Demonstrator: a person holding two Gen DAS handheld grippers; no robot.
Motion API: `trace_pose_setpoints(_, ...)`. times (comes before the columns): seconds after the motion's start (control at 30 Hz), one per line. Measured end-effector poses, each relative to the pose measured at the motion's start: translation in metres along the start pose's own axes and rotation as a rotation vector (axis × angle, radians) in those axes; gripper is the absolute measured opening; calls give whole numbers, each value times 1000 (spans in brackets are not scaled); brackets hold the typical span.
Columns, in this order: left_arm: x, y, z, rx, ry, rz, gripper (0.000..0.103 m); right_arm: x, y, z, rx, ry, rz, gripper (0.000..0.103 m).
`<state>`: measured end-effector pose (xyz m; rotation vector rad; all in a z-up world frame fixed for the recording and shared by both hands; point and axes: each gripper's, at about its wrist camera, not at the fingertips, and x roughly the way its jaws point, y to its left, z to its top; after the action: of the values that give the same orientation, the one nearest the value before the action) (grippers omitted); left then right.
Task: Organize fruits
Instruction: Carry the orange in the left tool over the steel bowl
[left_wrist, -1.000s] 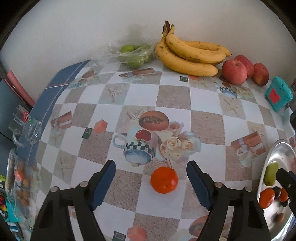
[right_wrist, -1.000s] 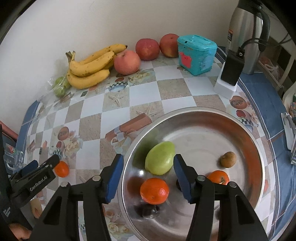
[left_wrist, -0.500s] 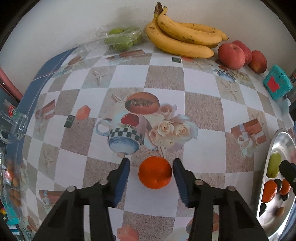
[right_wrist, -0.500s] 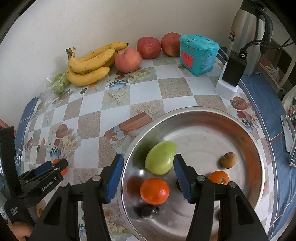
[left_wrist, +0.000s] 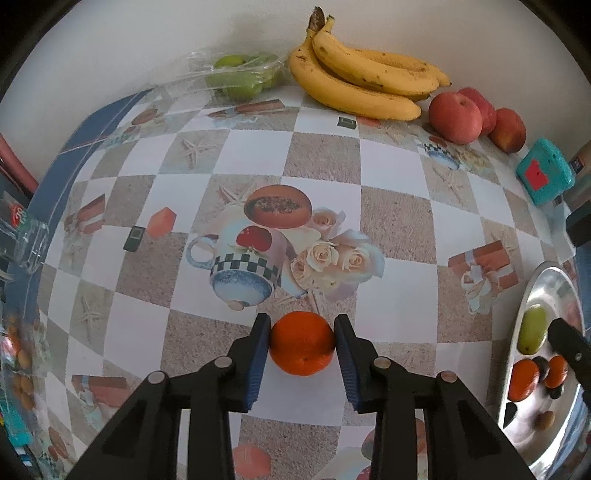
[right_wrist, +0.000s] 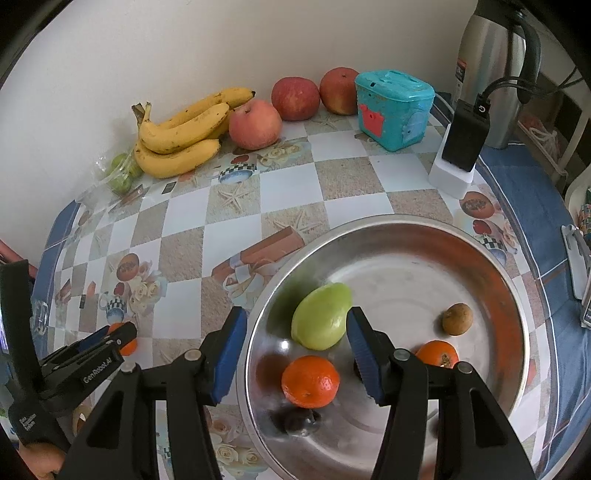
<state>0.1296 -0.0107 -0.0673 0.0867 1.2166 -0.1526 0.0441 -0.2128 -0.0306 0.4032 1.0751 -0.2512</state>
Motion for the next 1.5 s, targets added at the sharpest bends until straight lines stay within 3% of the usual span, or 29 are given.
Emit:
trace_pose_setpoints(0.43, -37, -5, 4, -9, -67, -108, 38, -7, -28, 3, 102, 15, 5, 58)
trace_pose_setpoints(0.8, -76, -81, -15, 176, -90, -305, 38, -30, -63, 4, 198, -26, -16, 58)
trace_pose_setpoints(1.13, -77, -155, -59, 355, -16, -406, 38, -49, -77, -1, 220, -63, 1, 58)
trace_pose_setpoints(1.33, -64, -176, -78, 401, 45, -428, 38, -53, -88, -10, 236, -63, -4, 58)
trace_pose_setpoints(1.5, -63, -181, -87, 413, 44, -405, 41, -52, -94, -20, 246, -51, -13, 58)
